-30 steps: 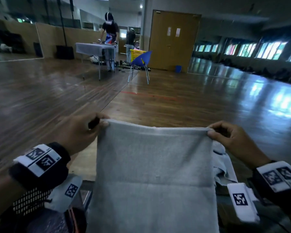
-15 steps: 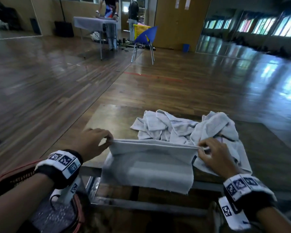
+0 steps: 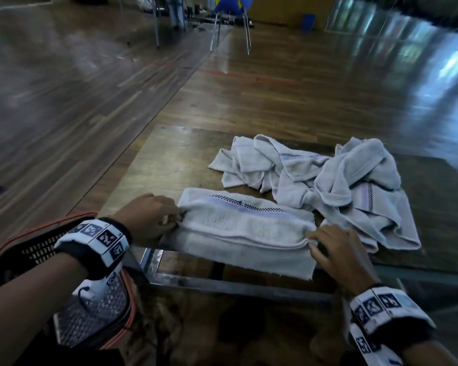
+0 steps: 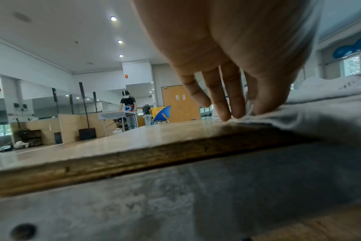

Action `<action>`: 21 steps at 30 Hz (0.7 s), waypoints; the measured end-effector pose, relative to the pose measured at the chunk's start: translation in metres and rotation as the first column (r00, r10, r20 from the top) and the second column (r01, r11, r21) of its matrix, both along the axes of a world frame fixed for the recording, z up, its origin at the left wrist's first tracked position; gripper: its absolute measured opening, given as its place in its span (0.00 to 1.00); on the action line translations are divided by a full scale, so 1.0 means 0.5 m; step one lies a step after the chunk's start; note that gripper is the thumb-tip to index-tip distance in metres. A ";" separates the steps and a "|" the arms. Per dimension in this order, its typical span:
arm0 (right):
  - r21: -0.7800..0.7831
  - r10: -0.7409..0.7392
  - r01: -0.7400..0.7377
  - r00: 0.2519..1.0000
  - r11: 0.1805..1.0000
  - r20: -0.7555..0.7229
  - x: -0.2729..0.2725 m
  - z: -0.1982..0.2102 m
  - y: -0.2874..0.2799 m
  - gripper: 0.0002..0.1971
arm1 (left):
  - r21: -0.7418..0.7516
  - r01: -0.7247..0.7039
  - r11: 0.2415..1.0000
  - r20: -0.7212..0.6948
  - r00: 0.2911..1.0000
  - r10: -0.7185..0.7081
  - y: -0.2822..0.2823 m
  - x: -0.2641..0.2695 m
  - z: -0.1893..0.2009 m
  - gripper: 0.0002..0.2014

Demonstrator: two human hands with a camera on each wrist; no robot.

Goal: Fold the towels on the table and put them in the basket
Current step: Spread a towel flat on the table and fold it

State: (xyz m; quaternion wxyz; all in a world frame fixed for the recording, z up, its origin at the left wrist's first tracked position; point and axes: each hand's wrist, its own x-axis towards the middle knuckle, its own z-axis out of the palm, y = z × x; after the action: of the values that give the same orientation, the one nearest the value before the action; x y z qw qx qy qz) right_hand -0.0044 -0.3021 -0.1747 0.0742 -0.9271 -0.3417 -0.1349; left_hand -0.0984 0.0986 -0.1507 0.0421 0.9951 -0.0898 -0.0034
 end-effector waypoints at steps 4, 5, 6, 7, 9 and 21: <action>-0.035 -0.126 0.127 0.991 0.991 0.038 0.049 0.006 0.029 0.06 | -0.053 -0.087 0.995 0.044 0.995 0.089 -0.006 0.031 -0.010 0.08; -0.046 -0.154 0.156 0.987 0.987 0.039 0.059 0.008 0.036 0.05 | -0.061 -0.105 0.993 0.060 0.992 0.108 -0.010 0.038 -0.011 0.08; -0.053 -0.183 0.185 0.982 0.981 0.041 0.067 0.011 0.042 0.05 | -0.065 -0.118 0.991 0.074 0.990 0.123 -0.015 0.044 -0.012 0.07; -0.059 -0.208 0.210 0.977 0.976 0.041 0.073 0.013 0.048 0.04 | -0.064 -0.124 0.990 0.084 0.988 0.129 -0.019 0.049 -0.014 0.08; -0.069 -0.244 0.244 0.970 0.967 0.002 0.084 0.017 0.053 0.04 | -0.071 -0.124 0.990 0.094 0.987 0.130 -0.025 0.054 -0.015 0.08; 0.326 -0.009 -0.118 0.932 0.938 0.363 0.021 0.061 -0.011 0.07 | -0.100 0.115 0.988 0.455 0.889 -0.058 0.004 -0.013 0.036 0.10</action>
State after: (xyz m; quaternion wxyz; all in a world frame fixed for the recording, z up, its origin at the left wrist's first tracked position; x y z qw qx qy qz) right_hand 0.0060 -0.3078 -0.1444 0.1745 -0.8495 -0.3468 -0.3572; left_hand -0.1048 0.1005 -0.1327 0.0820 0.9591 -0.1415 0.2310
